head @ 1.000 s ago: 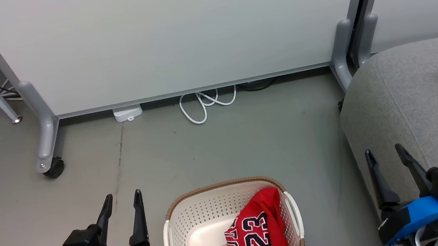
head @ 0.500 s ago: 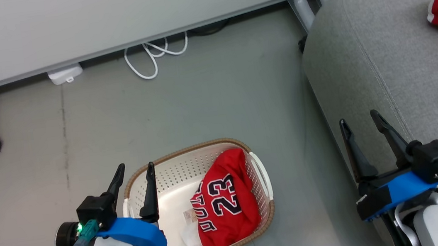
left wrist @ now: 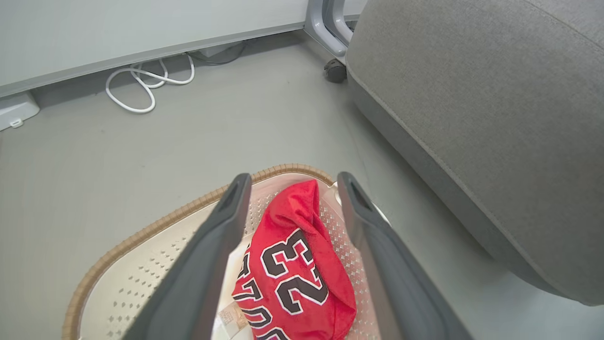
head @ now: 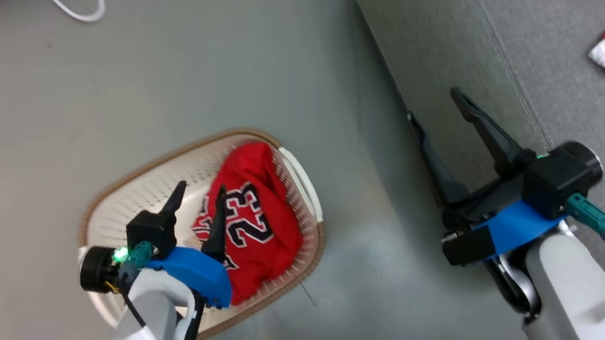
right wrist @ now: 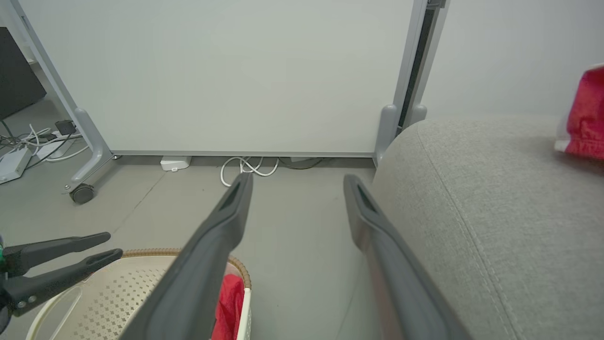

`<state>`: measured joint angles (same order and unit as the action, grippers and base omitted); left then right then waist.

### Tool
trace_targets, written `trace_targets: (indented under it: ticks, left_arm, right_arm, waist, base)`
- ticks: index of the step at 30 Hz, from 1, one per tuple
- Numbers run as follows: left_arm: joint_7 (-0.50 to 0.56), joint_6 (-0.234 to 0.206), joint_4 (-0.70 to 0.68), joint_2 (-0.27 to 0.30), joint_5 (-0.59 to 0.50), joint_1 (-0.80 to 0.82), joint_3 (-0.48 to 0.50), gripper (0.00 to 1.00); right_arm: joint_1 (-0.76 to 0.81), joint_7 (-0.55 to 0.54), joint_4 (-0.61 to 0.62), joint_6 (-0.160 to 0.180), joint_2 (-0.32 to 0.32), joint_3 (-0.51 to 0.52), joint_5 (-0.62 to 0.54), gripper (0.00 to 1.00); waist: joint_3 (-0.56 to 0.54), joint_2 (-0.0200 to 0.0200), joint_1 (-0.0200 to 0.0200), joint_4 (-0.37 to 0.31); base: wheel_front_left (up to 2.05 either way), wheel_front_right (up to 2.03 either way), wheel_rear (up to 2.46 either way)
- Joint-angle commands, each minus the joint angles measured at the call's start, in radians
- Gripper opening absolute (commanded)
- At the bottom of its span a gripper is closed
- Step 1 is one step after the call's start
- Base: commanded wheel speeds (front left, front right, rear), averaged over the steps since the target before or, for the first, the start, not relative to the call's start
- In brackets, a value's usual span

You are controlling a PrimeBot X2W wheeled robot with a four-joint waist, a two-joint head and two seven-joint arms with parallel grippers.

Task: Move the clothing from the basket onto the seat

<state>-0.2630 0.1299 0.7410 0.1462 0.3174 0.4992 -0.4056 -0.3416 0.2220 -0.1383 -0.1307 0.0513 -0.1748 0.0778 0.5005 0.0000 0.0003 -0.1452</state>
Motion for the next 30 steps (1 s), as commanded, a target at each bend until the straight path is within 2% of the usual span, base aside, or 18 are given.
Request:
trace_targets:
  ticks: [1,14,23,30]
  left_arm:
    - [-0.003,0.001,0.032,0.014,0.006,0.041,-0.018,1.0]
    - [0.018,0.001,0.212,0.067,0.046,0.205,-0.154,1.0]
    - [0.081,0.001,0.275,0.097,0.124,0.288,-0.26,1.0]
    - [0.109,0.001,0.327,0.121,0.136,0.341,-0.303,1.0]
  right_arm:
    - [-0.033,0.009,0.011,0.0,-0.001,-0.019,0.011,1.0]
    - [-0.111,0.032,0.01,0.0,-0.002,-0.074,0.047,1.0]
    - [-0.139,0.043,0.009,0.0,-0.002,-0.102,0.088,1.0]
    - [-0.158,0.044,0.041,0.0,-0.002,-0.122,0.123,1.0]
  waist:
    - [0.098,0.0,-0.0003,-0.068]
    - [0.268,0.0,-0.0003,-0.144]
    - [0.344,0.0,-0.0003,-0.188]
    - [0.396,0.0,-0.0003,-0.214]
  base:
    - [0.0,0.0,0.0]
    - [0.0,0.0,0.0]
    - [0.0,0.0,0.0]
    - [0.0,0.0,0.0]
